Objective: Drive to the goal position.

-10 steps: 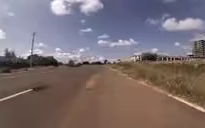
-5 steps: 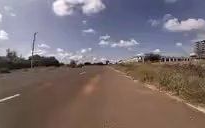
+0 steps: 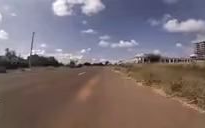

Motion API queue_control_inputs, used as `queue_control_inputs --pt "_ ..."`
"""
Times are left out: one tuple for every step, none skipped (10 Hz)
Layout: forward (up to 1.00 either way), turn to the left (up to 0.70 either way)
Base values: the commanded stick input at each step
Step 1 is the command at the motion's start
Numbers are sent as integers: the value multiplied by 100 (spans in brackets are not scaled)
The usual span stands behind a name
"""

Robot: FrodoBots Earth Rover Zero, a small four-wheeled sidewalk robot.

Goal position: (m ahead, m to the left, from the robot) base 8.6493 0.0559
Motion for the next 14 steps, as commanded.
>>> queue_control_inputs --pt "100 3" --pt "100 3" --pt "100 3" --pt "100 3" --pt "100 3" --pt "100 3" --pt "100 3" --pt "100 -2" --pt "100 -36" --pt "100 -20" --pt "100 -3" --pt "100 3" --pt "100 -7" --pt "100 -17"
